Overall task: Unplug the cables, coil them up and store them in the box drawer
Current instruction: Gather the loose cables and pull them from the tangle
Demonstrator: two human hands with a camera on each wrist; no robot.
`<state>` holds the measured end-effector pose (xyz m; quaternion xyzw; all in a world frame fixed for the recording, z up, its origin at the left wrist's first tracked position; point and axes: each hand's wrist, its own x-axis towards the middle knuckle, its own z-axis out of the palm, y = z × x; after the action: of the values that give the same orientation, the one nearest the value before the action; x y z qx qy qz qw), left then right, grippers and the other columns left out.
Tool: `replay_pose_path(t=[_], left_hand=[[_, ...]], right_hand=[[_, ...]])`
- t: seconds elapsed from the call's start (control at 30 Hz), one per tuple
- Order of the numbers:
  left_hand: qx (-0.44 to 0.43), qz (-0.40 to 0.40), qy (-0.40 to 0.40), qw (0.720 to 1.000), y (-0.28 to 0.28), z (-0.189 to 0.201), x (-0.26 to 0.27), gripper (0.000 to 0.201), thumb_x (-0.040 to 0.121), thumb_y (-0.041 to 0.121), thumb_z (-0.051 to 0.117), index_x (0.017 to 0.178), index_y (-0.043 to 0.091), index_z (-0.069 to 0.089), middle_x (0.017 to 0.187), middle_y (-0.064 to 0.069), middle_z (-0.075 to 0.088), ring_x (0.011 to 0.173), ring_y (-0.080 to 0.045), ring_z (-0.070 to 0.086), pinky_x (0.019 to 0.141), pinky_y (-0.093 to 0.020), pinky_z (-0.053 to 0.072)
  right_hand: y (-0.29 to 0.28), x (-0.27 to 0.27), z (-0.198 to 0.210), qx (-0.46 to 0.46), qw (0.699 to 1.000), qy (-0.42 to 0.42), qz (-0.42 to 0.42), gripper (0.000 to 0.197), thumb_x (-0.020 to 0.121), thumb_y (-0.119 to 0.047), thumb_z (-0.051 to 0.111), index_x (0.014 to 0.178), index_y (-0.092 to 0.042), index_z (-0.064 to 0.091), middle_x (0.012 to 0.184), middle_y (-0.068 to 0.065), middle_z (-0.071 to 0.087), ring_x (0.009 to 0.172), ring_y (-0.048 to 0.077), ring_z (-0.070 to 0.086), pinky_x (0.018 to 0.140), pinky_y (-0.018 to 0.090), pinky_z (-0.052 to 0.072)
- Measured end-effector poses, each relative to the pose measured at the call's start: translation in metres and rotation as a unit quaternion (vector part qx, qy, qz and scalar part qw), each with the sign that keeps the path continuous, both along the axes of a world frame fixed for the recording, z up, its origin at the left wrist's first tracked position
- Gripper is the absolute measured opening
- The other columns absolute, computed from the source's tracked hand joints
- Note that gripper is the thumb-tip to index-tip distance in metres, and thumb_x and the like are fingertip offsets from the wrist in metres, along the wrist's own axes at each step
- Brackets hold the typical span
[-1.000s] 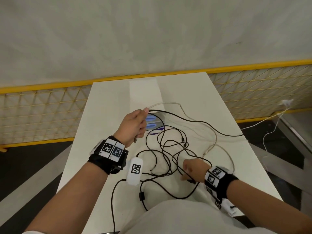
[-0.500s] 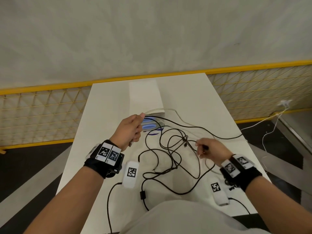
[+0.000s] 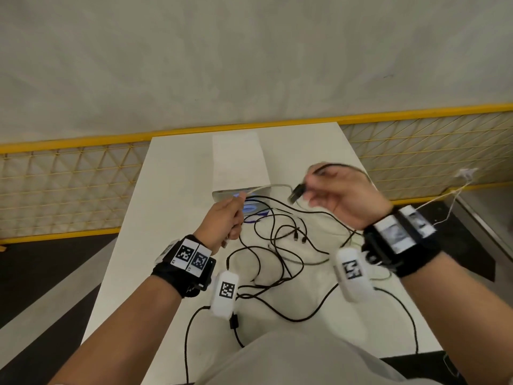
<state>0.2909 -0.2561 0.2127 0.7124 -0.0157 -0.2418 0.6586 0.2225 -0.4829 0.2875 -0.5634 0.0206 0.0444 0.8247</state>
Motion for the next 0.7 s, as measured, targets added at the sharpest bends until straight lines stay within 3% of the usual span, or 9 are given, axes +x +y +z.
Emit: replay_pose_path(t=[0.1,0.2,0.3,0.33,0.4,0.53,0.6,0.63,0.7], left_hand=[[-0.026,-0.013,0.026,0.999,-0.006,0.003,-0.004,0.046,0.094,0.056,0.037,0.071,0.017,0.044,0.051,0.004,0.032,0.039,-0.01,0.023,0.046,-0.025,0.014],[-0.02,-0.063,-0.003,0.998,-0.008,0.003,-0.007,0.064,0.087,0.072,0.026,0.067,0.018,0.051,0.052,0.001,0.037,0.043,-0.015,0.026,0.05,-0.03,0.017],[-0.061,-0.083,0.025,0.994,-0.009,0.004,-0.008,0.062,0.089,0.07,0.027,0.063,0.02,0.054,0.055,-0.001,0.041,0.043,-0.015,0.03,0.046,-0.026,0.023],[-0.06,-0.085,0.028,0.994,-0.01,0.006,-0.008,0.056,0.09,0.065,0.033,0.066,0.019,0.055,0.056,-0.001,0.041,0.043,-0.014,0.03,0.046,-0.025,0.023],[-0.029,-0.092,0.004,0.995,-0.01,0.007,-0.008,0.044,0.092,0.052,0.047,0.072,0.013,0.049,0.055,0.001,0.036,0.044,-0.013,0.029,0.048,-0.027,0.021],[0.026,-0.122,-0.029,0.992,-0.014,0.013,-0.008,0.041,0.086,0.05,0.056,0.066,0.016,0.043,0.049,0.0,0.038,0.045,-0.018,0.03,0.05,-0.033,0.016],[0.028,-0.129,-0.028,0.991,-0.019,0.022,-0.008,0.039,0.082,0.052,0.057,0.069,0.017,0.046,0.048,0.002,0.04,0.045,-0.017,0.031,0.052,-0.038,0.012],[0.027,-0.123,-0.03,0.992,-0.021,0.026,-0.006,0.038,0.084,0.051,0.056,0.069,0.018,0.045,0.048,0.003,0.039,0.043,-0.016,0.03,0.051,-0.035,0.012],[0.036,-0.106,-0.044,0.993,-0.019,0.036,-0.001,0.037,0.092,0.044,0.053,0.065,0.02,0.042,0.048,0.005,0.037,0.039,-0.012,0.029,0.044,-0.021,0.015]], right_hand=[[0.043,0.007,-0.024,-0.12,0.989,0.063,0.055,0.009,0.076,-0.005,0.071,0.083,-0.002,0.068,0.072,0.011,0.071,0.054,0.015,0.066,0.048,0.021,0.051],[0.067,0.018,-0.043,-0.158,0.981,0.094,0.055,0.022,0.076,-0.012,0.076,0.09,0.004,0.071,0.079,0.014,0.068,0.051,0.012,0.055,0.046,0.02,0.039],[0.081,0.023,-0.051,-0.204,0.972,0.111,0.022,0.018,0.072,-0.02,0.079,0.071,-0.006,0.068,0.064,0.005,0.06,0.046,0.01,0.037,0.042,0.021,0.026],[0.082,0.025,-0.055,-0.25,0.962,0.109,-0.007,0.027,0.069,-0.024,0.081,0.059,-0.012,0.06,0.058,0.003,0.055,0.045,0.01,0.034,0.043,0.023,0.025],[0.081,0.026,-0.055,-0.35,0.929,0.122,-0.015,0.044,0.07,-0.033,0.078,0.052,-0.018,0.042,0.051,0.0,0.041,0.046,0.012,0.031,0.045,0.025,0.025],[0.072,0.019,-0.048,-0.302,0.918,0.191,0.172,0.042,0.089,-0.043,0.054,0.06,-0.013,0.051,0.05,0.001,0.037,0.041,0.014,0.035,0.044,0.022,0.026],[0.068,0.014,-0.053,-0.342,0.93,0.068,0.112,0.041,0.092,-0.035,0.055,0.058,-0.011,0.053,0.051,-0.003,0.044,0.041,0.008,0.038,0.045,0.021,0.03],[0.066,0.009,-0.055,-0.388,0.92,-0.031,0.05,0.043,0.091,-0.031,0.059,0.053,-0.014,0.047,0.047,-0.01,0.041,0.042,0.005,0.036,0.048,0.019,0.03],[0.06,0.0,-0.056,-0.454,0.856,-0.23,-0.089,0.045,0.086,-0.027,0.066,0.052,-0.016,0.04,0.048,-0.015,0.034,0.047,0.002,0.034,0.052,0.015,0.029]])
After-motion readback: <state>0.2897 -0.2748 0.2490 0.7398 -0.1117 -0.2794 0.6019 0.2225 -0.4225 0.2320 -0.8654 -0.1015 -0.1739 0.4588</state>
